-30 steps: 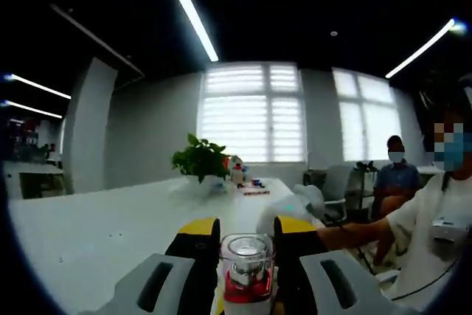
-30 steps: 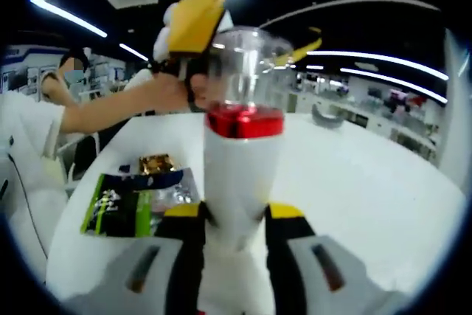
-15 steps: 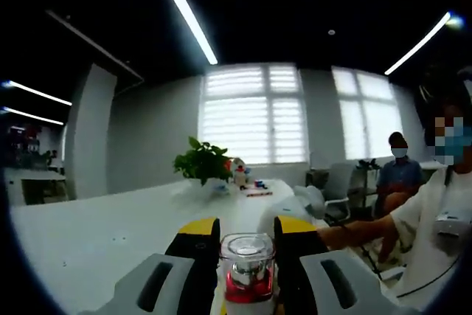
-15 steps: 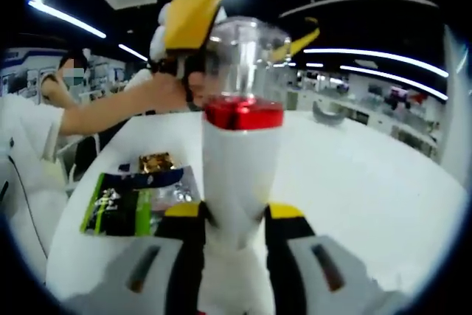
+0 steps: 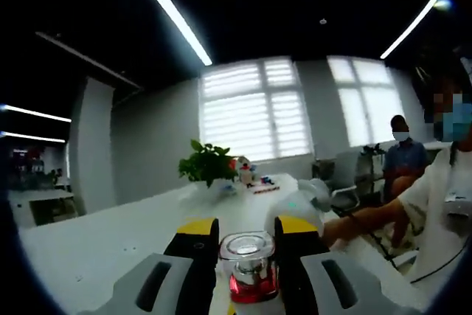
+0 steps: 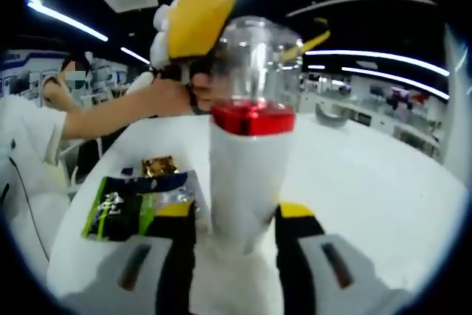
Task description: Arrange the skincare products in the storage area until every visible bottle or jar stands upright without overlapping.
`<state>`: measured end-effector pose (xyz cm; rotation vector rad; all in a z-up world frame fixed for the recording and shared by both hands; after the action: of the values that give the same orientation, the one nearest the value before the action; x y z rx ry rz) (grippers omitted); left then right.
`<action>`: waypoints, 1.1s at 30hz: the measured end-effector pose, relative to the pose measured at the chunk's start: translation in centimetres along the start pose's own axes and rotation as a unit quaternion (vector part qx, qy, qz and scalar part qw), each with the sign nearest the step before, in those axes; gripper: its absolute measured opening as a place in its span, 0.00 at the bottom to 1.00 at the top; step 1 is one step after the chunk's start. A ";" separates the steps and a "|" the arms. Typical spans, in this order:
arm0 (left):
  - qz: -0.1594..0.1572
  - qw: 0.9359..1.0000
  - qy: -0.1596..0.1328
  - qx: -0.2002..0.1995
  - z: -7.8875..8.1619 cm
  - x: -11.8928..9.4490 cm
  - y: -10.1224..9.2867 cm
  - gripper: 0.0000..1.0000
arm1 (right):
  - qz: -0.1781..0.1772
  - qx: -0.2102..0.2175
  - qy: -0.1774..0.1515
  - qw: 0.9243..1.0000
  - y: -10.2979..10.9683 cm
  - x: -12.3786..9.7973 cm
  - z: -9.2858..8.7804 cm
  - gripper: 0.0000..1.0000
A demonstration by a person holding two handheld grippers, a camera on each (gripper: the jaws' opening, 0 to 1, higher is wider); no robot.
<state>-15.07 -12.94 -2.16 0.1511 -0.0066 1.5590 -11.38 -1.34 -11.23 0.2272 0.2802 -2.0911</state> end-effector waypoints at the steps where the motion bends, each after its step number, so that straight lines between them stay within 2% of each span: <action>1: 0.002 1.000 -0.001 0.002 0.0 0.0 -0.1 0.30 | -0.004 -0.003 -0.002 1.000 0.0 0.0 0.1 0.46; 5: 0.003 1.000 -0.005 0.014 0.1 0.0 0.0 0.30 | -0.017 -0.007 -0.010 1.000 -0.2 -0.1 0.2 0.56; 12: 0.007 1.000 -0.015 0.019 0.6 0.1 -0.2 0.35 | -0.022 -0.010 -0.026 0.999 -0.4 -0.5 0.6 0.61; 16: 0.012 0.999 -0.021 0.025 0.9 0.0 -0.1 0.41 | -0.026 -0.012 -0.036 0.999 -0.4 -0.6 0.9 0.72; 19: 0.008 0.999 -0.037 0.009 1.5 -0.1 -0.2 0.51 | -0.032 -0.012 -0.048 0.998 -0.5 -0.9 1.1 0.79; 23: 0.018 0.999 -0.044 -0.005 2.1 -0.4 0.0 0.67 | -0.040 -0.012 -0.071 0.997 -0.7 -1.4 1.6 0.86; 25: 0.019 0.999 -0.050 -0.006 2.4 -0.6 -0.3 0.73 | -0.041 -0.006 -0.080 0.996 -0.8 -1.6 1.7 0.88; 30: 0.021 0.998 -0.058 0.005 3.5 -1.2 -0.9 0.80 | -0.042 -0.005 -0.088 0.995 -1.0 -1.9 2.1 0.89; 32: 0.027 0.998 -0.061 0.010 4.1 -1.5 -1.0 0.86 | -0.040 0.001 -0.099 0.994 -1.0 -2.0 2.2 0.89; 33: 0.029 0.998 -0.061 0.009 4.2 -1.5 -1.0 0.93 | -0.040 0.002 -0.101 0.994 -1.0 -2.0 2.2 0.90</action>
<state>-13.68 -14.88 1.71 0.2618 -0.0936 1.6054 -11.30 0.12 -8.46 0.0071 0.1660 -2.1737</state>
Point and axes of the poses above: the point that each gripper's makers call its tool centre point, and the gripper's own axes: x roughly forward along the fingers, y roughly to its left, z roughly out of its top, the point moved 9 cm from there along -x, roughly backward along the fingers, and after that the axes turned 3 degrees about -y, right-handed, at the moved point
